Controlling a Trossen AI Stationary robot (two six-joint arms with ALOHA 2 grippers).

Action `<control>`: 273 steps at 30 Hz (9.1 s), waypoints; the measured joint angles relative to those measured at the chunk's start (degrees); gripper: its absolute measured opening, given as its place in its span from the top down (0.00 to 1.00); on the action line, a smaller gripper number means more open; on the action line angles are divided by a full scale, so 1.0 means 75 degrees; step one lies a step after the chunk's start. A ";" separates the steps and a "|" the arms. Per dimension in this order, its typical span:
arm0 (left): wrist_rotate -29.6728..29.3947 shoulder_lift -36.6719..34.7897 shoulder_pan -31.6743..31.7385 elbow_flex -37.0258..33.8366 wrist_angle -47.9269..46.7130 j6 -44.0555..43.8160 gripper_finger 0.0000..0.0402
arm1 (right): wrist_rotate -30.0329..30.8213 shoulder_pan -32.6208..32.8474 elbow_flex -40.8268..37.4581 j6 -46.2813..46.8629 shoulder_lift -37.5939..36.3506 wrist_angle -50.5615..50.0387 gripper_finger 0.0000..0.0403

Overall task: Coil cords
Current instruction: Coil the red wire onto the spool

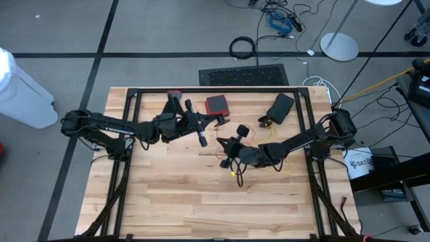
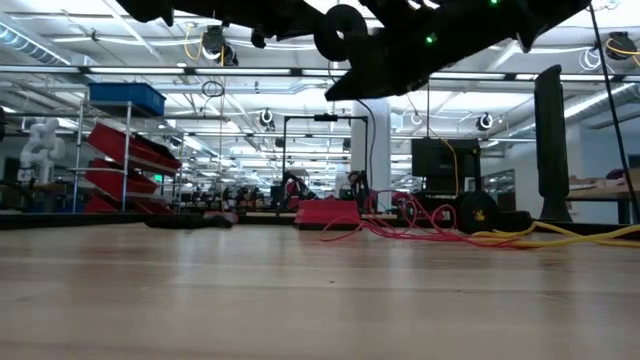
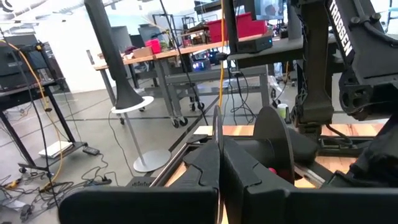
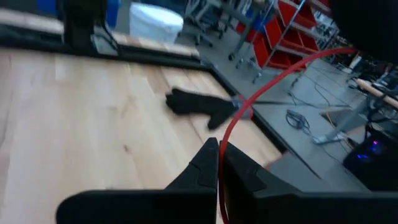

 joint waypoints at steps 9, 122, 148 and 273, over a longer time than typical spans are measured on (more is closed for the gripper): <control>-0.0053 0.0387 0.0158 0.0000 0.0002 0.0073 1.00 | -0.0618 -0.0079 0.0004 -0.0293 -0.0003 0.0931 1.00; 0.0478 -0.0271 -0.0734 -0.0003 -0.0144 0.0599 1.00 | -0.1594 -0.0897 -0.2104 -0.0008 -0.0941 0.2515 0.82; 0.0479 -0.0268 -0.0734 -0.0004 -0.0348 0.0607 1.00 | -0.1468 -0.0869 -0.1536 -0.0347 0.0221 0.3047 0.99; -0.0122 0.0379 -0.0921 -0.0006 -0.1616 0.2184 1.00 | -0.0099 -0.0205 0.0156 0.0910 -0.1169 -0.3753 1.00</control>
